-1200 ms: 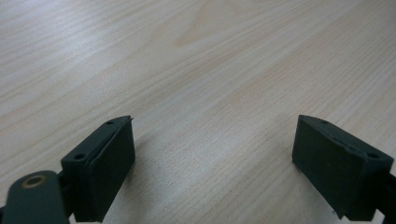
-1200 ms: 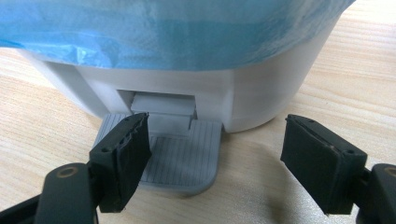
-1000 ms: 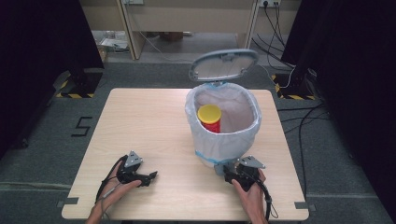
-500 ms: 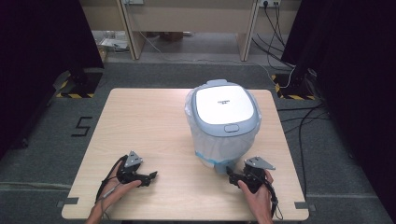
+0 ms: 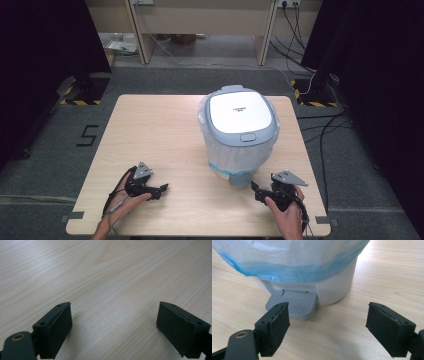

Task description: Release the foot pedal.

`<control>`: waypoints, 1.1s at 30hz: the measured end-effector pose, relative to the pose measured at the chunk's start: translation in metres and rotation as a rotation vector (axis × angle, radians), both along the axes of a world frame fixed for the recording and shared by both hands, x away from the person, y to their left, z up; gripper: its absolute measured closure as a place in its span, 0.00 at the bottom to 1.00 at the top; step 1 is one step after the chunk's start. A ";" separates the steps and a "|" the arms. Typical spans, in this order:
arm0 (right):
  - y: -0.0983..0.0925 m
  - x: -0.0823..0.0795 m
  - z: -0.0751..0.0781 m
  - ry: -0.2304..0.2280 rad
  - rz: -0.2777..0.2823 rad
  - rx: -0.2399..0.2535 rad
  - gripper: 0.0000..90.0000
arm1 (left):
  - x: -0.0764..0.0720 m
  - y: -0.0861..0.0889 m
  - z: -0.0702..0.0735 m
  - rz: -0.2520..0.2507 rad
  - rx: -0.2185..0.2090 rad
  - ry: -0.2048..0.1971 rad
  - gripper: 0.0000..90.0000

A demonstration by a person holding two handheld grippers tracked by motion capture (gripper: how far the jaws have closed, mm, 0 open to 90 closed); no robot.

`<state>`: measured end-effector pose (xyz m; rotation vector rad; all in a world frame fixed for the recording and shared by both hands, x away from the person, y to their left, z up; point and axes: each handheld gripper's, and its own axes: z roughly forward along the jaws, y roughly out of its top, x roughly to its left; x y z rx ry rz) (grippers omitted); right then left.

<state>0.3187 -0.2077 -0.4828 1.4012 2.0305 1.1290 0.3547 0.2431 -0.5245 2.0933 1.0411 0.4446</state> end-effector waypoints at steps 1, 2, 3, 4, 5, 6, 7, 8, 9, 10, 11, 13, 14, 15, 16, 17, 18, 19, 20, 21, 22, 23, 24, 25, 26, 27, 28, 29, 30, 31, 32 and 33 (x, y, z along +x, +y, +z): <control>0.000 0.000 0.000 0.000 0.000 0.000 0.21 | 0.000 0.000 0.000 0.000 0.000 0.000 0.13; -0.002 -0.002 0.000 0.001 0.003 -0.005 0.21 | 0.000 0.000 0.000 -0.001 0.001 -0.001 0.13; -0.002 -0.002 0.000 0.001 0.003 -0.005 0.21 | 0.000 0.000 0.000 -0.001 0.001 -0.001 0.13; -0.003 -0.003 0.000 0.003 0.002 -0.005 0.21 | 0.000 0.000 0.000 -0.001 0.001 -0.001 0.13; -0.004 -0.005 -0.001 0.002 0.005 -0.008 0.21 | 0.000 0.000 0.000 0.000 0.000 0.000 0.13; -0.006 -0.007 -0.001 0.006 0.005 -0.007 0.21 | 0.000 0.000 0.000 0.000 0.000 0.000 0.13; -0.008 -0.009 -0.002 0.005 0.007 -0.006 0.21 | 0.000 0.000 0.000 0.000 0.000 0.000 0.13; -0.009 -0.010 -0.002 0.008 0.006 -0.006 0.21 | 0.000 0.000 0.000 0.000 0.000 0.000 0.13; -0.010 -0.012 -0.003 0.013 0.005 -0.006 0.21 | 0.000 0.000 0.000 0.000 0.000 0.000 0.13; -0.010 -0.012 -0.003 0.013 0.005 -0.006 0.21 | 0.000 0.000 0.000 0.000 0.000 0.000 0.13; -0.013 -0.014 -0.004 0.013 0.004 -0.003 0.21 | 0.000 0.000 0.000 0.000 0.000 0.000 0.13; -0.014 -0.015 -0.005 0.017 0.005 -0.006 0.21 | 0.000 0.000 0.000 0.000 0.000 0.000 0.13; -0.016 -0.016 -0.005 0.016 0.008 -0.010 0.20 | 0.000 0.000 0.000 0.000 0.000 0.000 0.13; -0.017 -0.017 -0.007 0.020 0.005 -0.010 0.20 | 0.000 0.000 0.000 0.000 0.000 0.000 0.13; -0.020 -0.018 -0.008 0.023 0.000 -0.015 0.20 | 0.000 0.000 0.000 0.000 0.000 0.000 0.13; -0.020 -0.018 -0.008 0.023 0.000 -0.015 0.20 | 0.000 0.000 0.000 0.000 0.000 0.000 0.13; -0.023 -0.020 -0.011 0.029 -0.005 -0.021 0.19 | 0.000 0.000 0.000 0.000 0.000 0.000 0.13; -0.023 -0.020 -0.011 0.029 -0.005 -0.021 0.19 | 0.000 0.000 0.000 0.000 0.000 0.000 0.13; -0.026 -0.021 -0.013 0.035 -0.010 -0.021 0.19 | 0.000 0.000 0.000 0.000 0.000 0.000 0.13; -0.027 -0.022 -0.013 0.037 -0.014 -0.022 0.19 | 0.000 0.000 0.000 0.000 0.000 0.000 0.13; -0.028 -0.022 -0.014 0.043 -0.017 -0.021 0.19 | 0.000 0.000 0.000 0.000 0.000 0.000 0.13; -0.028 -0.022 -0.014 0.043 -0.017 -0.021 0.19 | 0.000 0.000 0.000 0.000 0.000 0.000 0.13; -0.030 -0.023 -0.015 0.040 -0.019 -0.025 0.19 | 0.000 0.000 0.000 0.000 0.000 0.000 0.13; -0.031 -0.023 -0.015 0.042 -0.019 -0.027 0.19 | 0.000 0.000 0.000 0.000 0.000 0.000 0.13; -0.033 -0.025 -0.017 0.050 -0.023 -0.030 0.19 | 0.000 0.000 0.000 0.000 0.000 0.000 0.13; -0.033 -0.025 -0.017 0.050 -0.023 -0.030 0.19 | 0.000 0.000 0.000 0.000 0.000 0.000 0.13; -0.034 -0.026 -0.020 0.062 -0.024 -0.038 0.19 | 0.000 0.000 0.000 0.000 0.000 0.000 0.13; -0.034 -0.026 -0.022 0.065 -0.024 -0.042 0.19 | 0.000 0.000 0.000 0.000 0.000 0.000 0.13; -0.035 -0.027 -0.023 0.072 -0.021 -0.048 0.19 | 0.000 0.000 0.000 0.000 0.000 0.000 0.13; -0.035 -0.027 -0.025 0.077 -0.019 -0.052 0.19 | 0.000 0.000 0.000 0.000 0.000 0.000 0.13; -0.034 -0.028 -0.027 0.087 -0.013 -0.059 0.19 | 0.000 0.000 0.000 0.000 0.000 0.000 0.13; -0.034 -0.028 -0.029 0.098 -0.012 -0.064 0.18 | 0.000 0.000 0.000 0.000 0.000 0.000 0.13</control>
